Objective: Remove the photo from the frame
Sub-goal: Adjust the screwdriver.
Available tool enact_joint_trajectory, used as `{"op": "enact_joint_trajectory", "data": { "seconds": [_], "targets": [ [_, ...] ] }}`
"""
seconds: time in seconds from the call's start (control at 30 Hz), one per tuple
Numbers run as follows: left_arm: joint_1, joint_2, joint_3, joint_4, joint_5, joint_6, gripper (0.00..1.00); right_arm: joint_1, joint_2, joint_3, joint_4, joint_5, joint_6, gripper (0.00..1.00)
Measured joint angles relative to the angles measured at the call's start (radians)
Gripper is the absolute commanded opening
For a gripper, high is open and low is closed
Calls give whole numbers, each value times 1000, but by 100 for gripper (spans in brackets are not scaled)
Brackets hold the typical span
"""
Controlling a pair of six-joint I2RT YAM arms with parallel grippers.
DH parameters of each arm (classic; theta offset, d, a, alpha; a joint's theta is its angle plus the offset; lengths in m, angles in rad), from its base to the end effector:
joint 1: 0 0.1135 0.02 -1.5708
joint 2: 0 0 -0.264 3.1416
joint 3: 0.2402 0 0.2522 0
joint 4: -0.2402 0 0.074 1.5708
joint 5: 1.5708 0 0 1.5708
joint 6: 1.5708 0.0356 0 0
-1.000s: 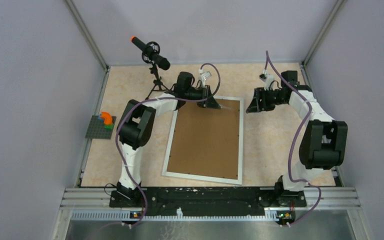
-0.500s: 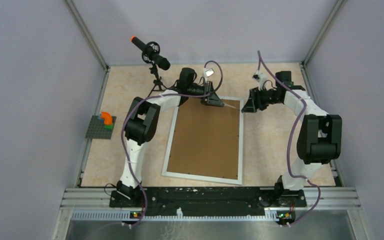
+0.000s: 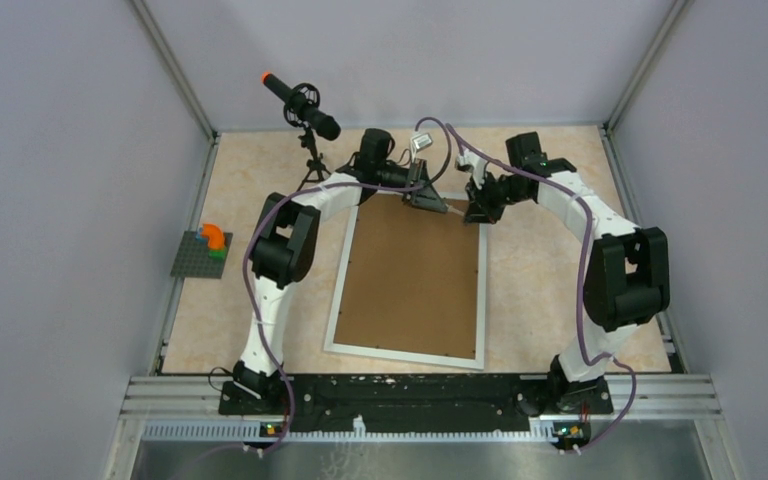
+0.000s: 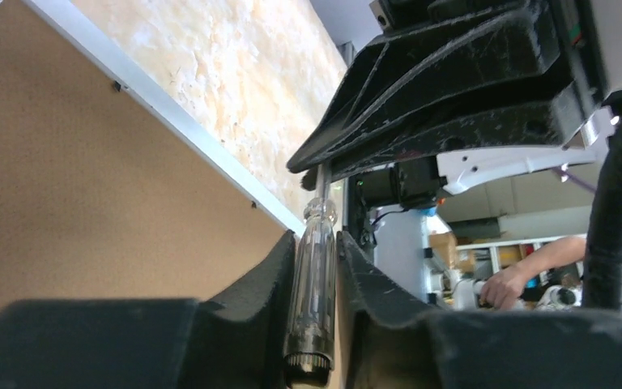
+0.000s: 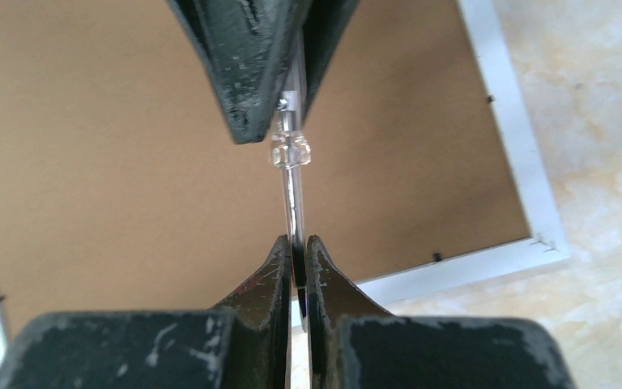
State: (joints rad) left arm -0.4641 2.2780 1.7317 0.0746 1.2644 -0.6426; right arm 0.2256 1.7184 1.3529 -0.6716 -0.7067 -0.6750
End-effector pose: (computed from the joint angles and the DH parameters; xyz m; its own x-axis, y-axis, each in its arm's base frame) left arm 0.4386 -0.2575 0.1997 -0.8613 0.2290 -0.4535 0.4726 0.0335 -0.8807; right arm 0.3462 0.1032 0.2561 -0.3476 -0.5674 -0.7465 -0.9085 0.4007 0.1185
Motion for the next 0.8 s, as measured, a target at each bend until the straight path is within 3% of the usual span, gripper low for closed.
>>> {"op": "enact_joint_trajectory", "data": {
  "seconds": [0.1, 0.3, 0.57, 0.67, 0.8],
  "targets": [
    [1, -38, -52, 14, -8, 61, 51, 2, 10, 55, -90, -32, -14, 0],
    [5, -157, -292, 257, 2, 75, 59, 1, 26, 140, -266, -135, -75, 0],
    [6, -182, -350, 558, 43, 31, 56, 1, 91, 187, -494, -231, -171, 0],
    [5, -184, -350, 605, 61, 20, 48, 1, 97, 187, -533, -243, -187, 0],
    [2, -184, -350, 654, 92, 4, 51, 1, 98, 187, -550, -249, -193, 0]
  ]
}}
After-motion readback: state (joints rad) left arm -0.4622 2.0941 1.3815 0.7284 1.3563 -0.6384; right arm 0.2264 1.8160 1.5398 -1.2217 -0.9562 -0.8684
